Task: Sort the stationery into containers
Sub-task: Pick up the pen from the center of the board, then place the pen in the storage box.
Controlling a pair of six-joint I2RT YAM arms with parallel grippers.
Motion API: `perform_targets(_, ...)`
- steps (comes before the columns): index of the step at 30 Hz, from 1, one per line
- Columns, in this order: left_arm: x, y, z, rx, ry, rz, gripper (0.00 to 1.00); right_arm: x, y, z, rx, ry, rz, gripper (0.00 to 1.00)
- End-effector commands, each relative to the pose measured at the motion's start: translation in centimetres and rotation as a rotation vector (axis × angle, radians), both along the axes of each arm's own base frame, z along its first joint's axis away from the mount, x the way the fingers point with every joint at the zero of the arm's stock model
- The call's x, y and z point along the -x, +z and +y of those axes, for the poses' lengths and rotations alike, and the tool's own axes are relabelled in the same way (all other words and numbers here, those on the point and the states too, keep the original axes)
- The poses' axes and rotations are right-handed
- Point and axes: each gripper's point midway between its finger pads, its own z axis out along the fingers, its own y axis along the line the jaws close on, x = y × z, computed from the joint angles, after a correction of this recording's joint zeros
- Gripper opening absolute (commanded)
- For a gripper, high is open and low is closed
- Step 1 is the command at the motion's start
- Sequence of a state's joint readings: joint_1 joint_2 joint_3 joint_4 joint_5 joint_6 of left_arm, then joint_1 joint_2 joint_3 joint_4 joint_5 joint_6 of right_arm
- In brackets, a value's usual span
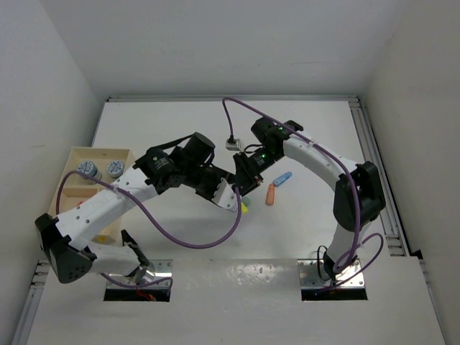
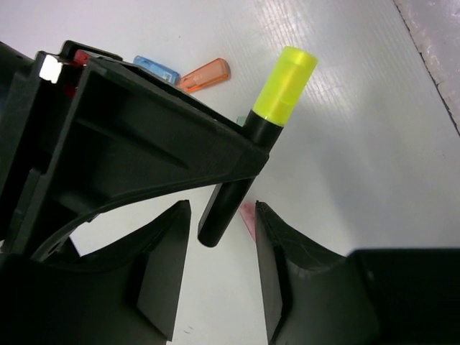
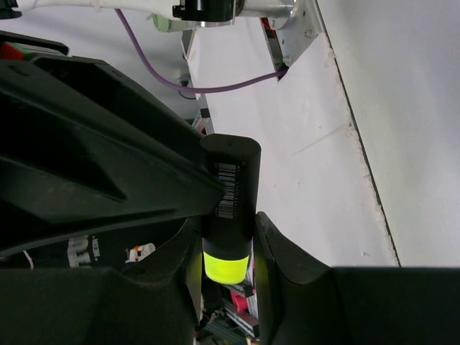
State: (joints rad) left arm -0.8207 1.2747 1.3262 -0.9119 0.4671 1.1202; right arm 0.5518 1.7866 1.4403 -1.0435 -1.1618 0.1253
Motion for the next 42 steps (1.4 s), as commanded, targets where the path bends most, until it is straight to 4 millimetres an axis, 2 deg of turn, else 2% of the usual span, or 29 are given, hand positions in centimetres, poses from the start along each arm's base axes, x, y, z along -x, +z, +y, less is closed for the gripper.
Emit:
perform_targets(1,0.6,0.2,-0.8,0.023,-0.027,0.001,0.45,-0.6,2.7,0.6,-0.094,0.003,-0.049,0.00)
perform_targets(8,0.6,-0.5,-0.9,0.015,-0.026,0.015,0.39,-1.1,3.1,1.1,-0.115,-0.005,-0.030,0.00)
perform_targets(11,0.4,-0.4,-1.2,0.026,-0.015,0.018,0.25,-1.3,2.9,1.2,-0.109,-0.007,-0.030,0.01)
perform_targets(13,0.1,-0.4,-1.1,0.025,0.028,0.035,0.19,-1.4,2.6,1.2,-0.090,-0.013,-0.021,0.15)
perform_targets(15,-0.8,-0.2,-0.4,0.046,0.109,0.064,0.08,-2.1,2.7,1.1,-0.086,-0.038,-0.019,0.36)
perform_targets(16,-1.3,0.2,0.0,0.076,0.155,0.071,0.05,-2.6,2.8,0.9,-0.085,-0.057,-0.015,0.51)
perform_targets(17,-2.0,0.2,0.6,0.091,0.216,0.094,0.00,-4.3,2.8,0.4,-0.097,-0.107,-0.017,0.57)
perform_targets(18,-3.5,0.4,2.2,0.126,0.345,0.154,0.00,-5.4,3.5,-0.1,-0.092,-0.165,0.048,0.62)
perform_targets(19,-4.1,0.5,3.2,0.147,0.405,0.183,0.00,-6.5,4.3,-0.7,-0.133,-0.196,0.091,0.67)
perform_targets(20,-4.7,0.3,4.3,0.152,0.468,0.220,0.00,-9.3,4.9,-2.0,-0.154,-0.292,0.143,0.68)
perform_targets(21,-6.2,0.2,6.7,0.171,0.595,0.274,0.00,-10.7,5.3,-3.0,-0.176,-0.334,0.167,0.70)
perform_targets(22,-6.4,-0.5,8.1,0.154,0.658,0.322,0.00,-11.8,5.5,-4.0,-0.202,-0.361,0.190,0.71)
perform_targets(23,-7.8,-0.5,10.8,0.179,0.781,0.362,0.00,-14.3,6.1,-6.1,-0.228,-0.439,0.177,0.71)
perform_targets(25,-8.3,-0.9,14.0,0.192,0.906,0.421,0.00,-16.3,6.3,-8.5,-0.234,-0.518,0.153,0.72)
perform_targets(26,-9.2,-0.9,17.0,0.218,1.027,0.431,0.00,-16.7,6.1,-9.2,-0.234,-0.534,0.118,0.72)
perform_targets(28,-9.3,-1.3,20.3,0.216,1.143,0.445,0.00,-16.9,5.5,-10.3,-0.194,-0.575,0.120,0.73)
perform_targets(29,-9.8,-1.6,23.6,0.218,1.260,0.435,0.00,-16.8,5.0,-10.5,-0.184,-0.568,0.061,0.74)
perform_targets(30,-9.5,-2.1,25.2,0.201,1.315,0.452,0.00,-16.7,4.6,-10.7,-0.164,-0.572,0.039,0.74)
perform_targets(31,-9.3,-2.6,28.2,0.191,1.416,0.449,0.00,-16.4,3.8,-11.0,-0.131,-0.572,0.008,0.75)
perform_targets(33,-8.3,-3.9,30.9,0.133,1.485,0.500,0.00,-16.2,3.1,-11.2,-0.099,-0.573,-0.013,0.75)
perform_targets(34,-7.7,-4.2,33.5,0.133,1.561,0.507,0.00,-16.2,2.8,-11.2,-0.090,-0.570,-0.021,0.76)
perform_targets(36,-6.8,-4.8,35.9,0.093,1.610,0.514,0.00,-16.2,2.5,-11.3,-0.075,-0.569,-0.034,0.75)
perform_targets(37,-5.9,-5.0,38.2,0.077,1.681,0.505,0.00,-16.1,2.4,-11.3,-0.072,-0.567,-0.034,0.75)
perform_targets(39,-5.2,-5.4,40.5,0.032,1.729,0.480,0.00,-16.1,2.3,-11.4,-0.068,-0.570,-0.034,0.75)
perform_targets(40,-4.3,-5.4,42.5,0.007,1.792,0.457,0.00,-16.1,2.2,-11.3,-0.067,-0.569,-0.033,0.75)
perform_targets(42,-3.6,-5.6,44.6,-0.015,1.827,0.437,0.00,-16.0,2.1,-11.3,-0.065,-0.567,-0.027,0.75)
